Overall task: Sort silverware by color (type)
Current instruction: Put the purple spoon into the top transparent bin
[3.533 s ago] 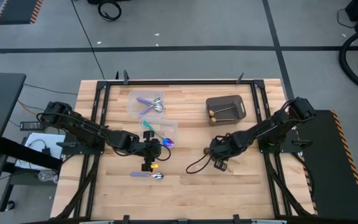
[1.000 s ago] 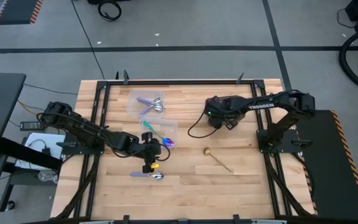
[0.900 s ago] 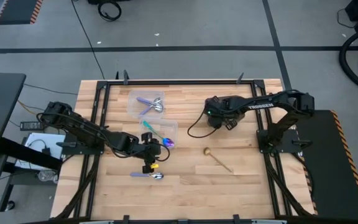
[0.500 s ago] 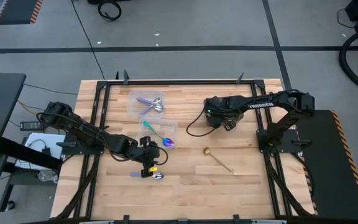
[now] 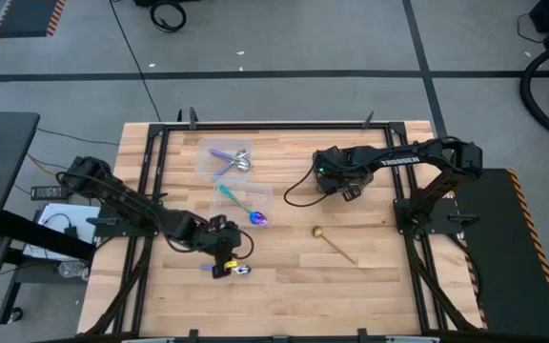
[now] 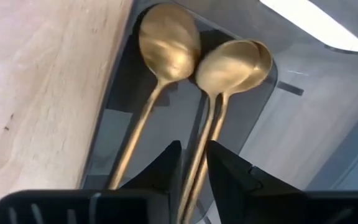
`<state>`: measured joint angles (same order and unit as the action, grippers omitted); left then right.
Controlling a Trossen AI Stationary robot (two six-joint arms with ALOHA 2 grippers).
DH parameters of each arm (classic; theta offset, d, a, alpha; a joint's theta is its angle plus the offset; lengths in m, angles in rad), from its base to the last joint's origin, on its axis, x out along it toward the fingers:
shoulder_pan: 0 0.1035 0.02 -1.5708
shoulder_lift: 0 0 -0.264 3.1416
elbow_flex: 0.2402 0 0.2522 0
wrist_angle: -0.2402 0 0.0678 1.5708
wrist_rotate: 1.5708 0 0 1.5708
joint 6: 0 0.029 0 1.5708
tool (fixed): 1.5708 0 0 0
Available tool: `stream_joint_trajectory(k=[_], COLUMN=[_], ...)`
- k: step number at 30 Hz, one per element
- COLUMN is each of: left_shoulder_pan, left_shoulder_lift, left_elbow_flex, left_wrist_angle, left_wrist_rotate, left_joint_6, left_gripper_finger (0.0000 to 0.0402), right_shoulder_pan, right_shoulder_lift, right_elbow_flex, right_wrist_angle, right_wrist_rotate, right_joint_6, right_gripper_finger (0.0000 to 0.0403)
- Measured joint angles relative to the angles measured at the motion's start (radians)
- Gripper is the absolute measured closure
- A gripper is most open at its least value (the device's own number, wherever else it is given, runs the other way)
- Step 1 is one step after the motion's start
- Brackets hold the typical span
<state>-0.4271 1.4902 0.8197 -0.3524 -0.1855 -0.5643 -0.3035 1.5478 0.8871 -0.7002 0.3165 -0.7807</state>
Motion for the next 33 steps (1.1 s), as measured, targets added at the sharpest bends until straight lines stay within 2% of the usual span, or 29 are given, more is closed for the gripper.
stream_joint_trajectory(k=[5,9,14,18,26,33], left_shoulder_pan=[-0.019,-0.039,-0.071,-0.097,-0.121,-0.122], left_shoulder_lift=[0.000,0.000,0.000,0.002,0.067,0.083], left_elbow_flex=[0.000,0.000,0.000,0.000,0.000,0.000], left_wrist_angle=[-0.032,-0.052,-0.050,-0.049,-0.038,-0.021], left_wrist_rotate=[0.014,0.015,0.008,-0.009,-0.045,-0.028], left_joint_6=[-0.030,-0.061,-0.086,-0.138,-0.150,-0.149], left_gripper_finger=[0.0257,0.0257,0.0257,0.0257,0.0257,0.0257], right_shoulder_pan=[0.004,0.028,0.060,0.091,0.181,0.251], right_shoulder_lift=[-0.002,-0.016,-0.084,-0.158,-0.273,-0.313], right_elbow_flex=[0.000,0.012,0.013,0.014,0.014,0.014], right_wrist_angle=[-0.002,-0.022,-0.022,-0.019,0.031,0.108], right_wrist_rotate=[0.007,0.069,0.136,0.144,0.220,0.115], right_joint_6=[0.005,0.081,0.166,0.260,0.597,0.912], right_gripper_finger=[0.0296,0.0292,0.0295,0.0295,0.0295,0.0295])
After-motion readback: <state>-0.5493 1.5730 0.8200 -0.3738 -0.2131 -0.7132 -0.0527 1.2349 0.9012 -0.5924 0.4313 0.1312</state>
